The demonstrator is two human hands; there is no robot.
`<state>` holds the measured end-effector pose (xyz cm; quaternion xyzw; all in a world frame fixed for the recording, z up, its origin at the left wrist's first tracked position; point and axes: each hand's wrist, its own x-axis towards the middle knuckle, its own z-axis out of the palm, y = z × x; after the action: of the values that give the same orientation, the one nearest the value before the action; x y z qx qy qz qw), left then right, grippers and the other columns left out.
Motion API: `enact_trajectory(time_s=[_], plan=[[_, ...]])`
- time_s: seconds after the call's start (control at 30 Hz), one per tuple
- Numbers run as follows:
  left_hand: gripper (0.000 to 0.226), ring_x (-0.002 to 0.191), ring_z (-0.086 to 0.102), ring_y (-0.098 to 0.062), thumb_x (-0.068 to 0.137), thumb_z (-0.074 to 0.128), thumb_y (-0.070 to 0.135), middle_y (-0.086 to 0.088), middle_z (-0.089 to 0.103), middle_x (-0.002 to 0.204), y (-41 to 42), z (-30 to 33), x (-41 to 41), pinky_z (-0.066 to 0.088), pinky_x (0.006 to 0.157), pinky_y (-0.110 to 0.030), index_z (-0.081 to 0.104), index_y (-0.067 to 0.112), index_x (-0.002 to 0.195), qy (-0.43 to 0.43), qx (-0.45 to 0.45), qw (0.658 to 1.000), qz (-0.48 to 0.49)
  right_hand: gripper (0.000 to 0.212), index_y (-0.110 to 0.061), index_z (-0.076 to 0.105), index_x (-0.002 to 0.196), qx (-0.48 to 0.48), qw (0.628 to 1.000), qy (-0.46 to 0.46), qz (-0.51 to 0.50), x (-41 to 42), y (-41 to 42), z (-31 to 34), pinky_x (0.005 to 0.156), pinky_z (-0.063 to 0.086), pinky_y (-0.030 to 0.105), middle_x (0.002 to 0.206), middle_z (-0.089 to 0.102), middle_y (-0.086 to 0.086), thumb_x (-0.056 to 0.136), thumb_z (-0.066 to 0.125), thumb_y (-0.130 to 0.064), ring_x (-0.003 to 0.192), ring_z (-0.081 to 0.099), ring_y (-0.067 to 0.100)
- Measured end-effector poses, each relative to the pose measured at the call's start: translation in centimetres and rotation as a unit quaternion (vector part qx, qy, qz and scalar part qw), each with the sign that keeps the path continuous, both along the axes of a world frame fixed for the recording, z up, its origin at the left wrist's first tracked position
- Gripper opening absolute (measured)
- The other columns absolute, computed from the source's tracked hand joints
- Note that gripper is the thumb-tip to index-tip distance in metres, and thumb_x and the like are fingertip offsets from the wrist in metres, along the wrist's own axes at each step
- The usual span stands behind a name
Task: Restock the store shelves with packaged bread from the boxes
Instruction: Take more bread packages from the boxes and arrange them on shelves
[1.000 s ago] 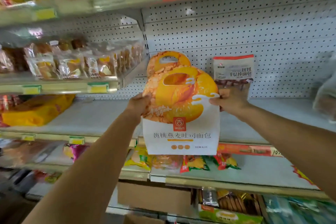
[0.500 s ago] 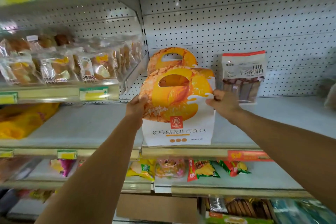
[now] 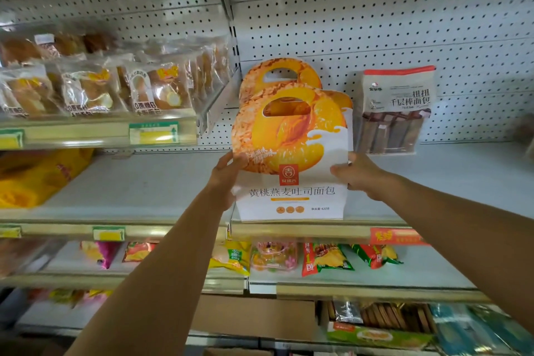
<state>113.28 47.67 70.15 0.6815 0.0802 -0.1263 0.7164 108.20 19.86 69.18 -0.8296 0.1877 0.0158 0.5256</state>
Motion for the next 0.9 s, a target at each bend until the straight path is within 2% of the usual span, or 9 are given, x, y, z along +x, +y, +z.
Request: enact_trajectory(time_s=[0.17,0.3,0.4,0.47,0.5,0.63,0.7,0.8,0.9], plan=[[0.046,0.133,0.040,-0.029,0.095,0.065,0.034,-0.003,0.052,0.137,-0.4,-0.1,-0.4,0.032,0.110,-0.053,0.052,0.028,0.139,0.005,0.019,0.999,0.028,0.051,-0.008,0.043,0.135,0.016,1.000,-0.004,0.021,-0.9,0.2,-0.7,0.092,0.047,0.041,0.124,0.057,0.013,0.089,0.064,-0.014,0.110,0.057,0.028],[0.054,0.132,0.045,-0.032,0.096,0.063,0.022,-0.011,0.049,0.145,-0.7,-1.1,-1.0,0.039,0.107,-0.044,0.045,0.013,0.145,0.009,0.085,0.991,0.100,0.065,-0.008,0.032,0.145,-0.003,1.000,-0.015,0.000,-2.0,0.7,-1.3,0.093,0.048,0.040,0.130,0.054,0.014,0.089,0.065,-0.015,0.113,0.056,0.030],[0.054,0.123,0.049,-0.033,0.095,0.062,0.017,-0.011,0.047,0.143,-0.9,-1.9,-2.7,0.044,0.104,-0.043,0.044,0.010,0.146,0.036,0.046,0.987,0.150,0.072,-0.009,0.023,0.149,-0.020,0.999,-0.020,-0.032,-3.3,0.7,-1.7,0.101,0.042,0.041,0.142,0.043,0.013,0.091,0.065,-0.018,0.124,0.048,0.032],[0.047,0.101,0.051,-0.030,0.095,0.062,0.015,-0.010,0.050,0.134,-1.1,-2.2,-4.2,0.050,0.087,-0.038,0.050,0.010,0.140,0.054,0.015,0.984,0.170,0.071,-0.010,0.025,0.149,-0.010,0.999,-0.019,-0.043,-4.1,0.6,-1.7,0.095,0.043,0.040,0.140,0.042,0.012,0.092,0.065,-0.018,0.119,0.050,0.030],[0.043,0.099,0.047,-0.028,0.095,0.062,0.014,-0.011,0.050,0.135,-1.2,-2.7,-5.0,0.049,0.085,-0.038,0.053,0.009,0.137,0.065,0.001,0.981,0.180,0.069,-0.010,0.027,0.148,-0.004,0.999,-0.014,-0.051,-4.6,0.5,-1.8,0.093,0.045,0.040,0.136,0.045,0.012,0.091,0.065,-0.018,0.112,0.052,0.028],[0.035,0.127,0.048,-0.029,0.096,0.061,0.012,-0.014,0.048,0.144,-2.2,-5.5,-8.1,0.048,0.100,-0.043,0.058,0.008,0.131,0.101,-0.043,0.974,0.200,0.046,-0.009,0.046,0.134,0.044,0.997,0.001,-0.068,-7.4,0.1,-2.2,0.083,0.054,0.040,0.115,0.059,0.013,0.091,0.063,-0.013,0.093,0.063,0.026],[0.031,0.118,0.054,-0.028,0.095,0.062,0.008,-0.010,0.053,0.135,-3.4,-7.4,-10.0,0.047,0.103,-0.042,0.060,0.010,0.126,0.119,-0.046,0.973,0.192,0.031,-0.005,0.057,0.123,0.086,0.995,0.005,-0.046,-9.0,-0.2,-2.5,0.073,0.054,0.035,0.105,0.064,0.014,0.092,0.060,-0.006,0.079,0.066,0.024],[0.002,0.100,0.053,-0.022,0.093,0.062,0.009,-0.009,0.056,0.108,-5.6,-9.6,-13.1,0.050,0.085,-0.038,0.063,0.009,0.095,0.155,-0.028,0.974,0.161,0.014,-0.005,0.064,0.105,0.107,0.994,0.022,0.002,-11.3,-1.2,-3.3,0.062,0.053,0.030,0.089,0.067,0.015,0.093,0.059,-0.001,0.065,0.066,0.022],[0.006,0.091,0.054,-0.018,0.094,0.061,0.012,-0.006,0.057,0.094,-7.7,-12.1,-15.6,0.052,0.087,-0.038,0.064,0.008,0.095,0.178,-0.010,0.973,0.143,0.012,-0.006,0.065,0.106,0.095,0.993,0.044,0.053,-13.1,-2.7,-5.4,0.054,0.056,0.023,0.088,0.069,0.014,0.095,0.060,-0.009,0.067,0.067,0.020]])
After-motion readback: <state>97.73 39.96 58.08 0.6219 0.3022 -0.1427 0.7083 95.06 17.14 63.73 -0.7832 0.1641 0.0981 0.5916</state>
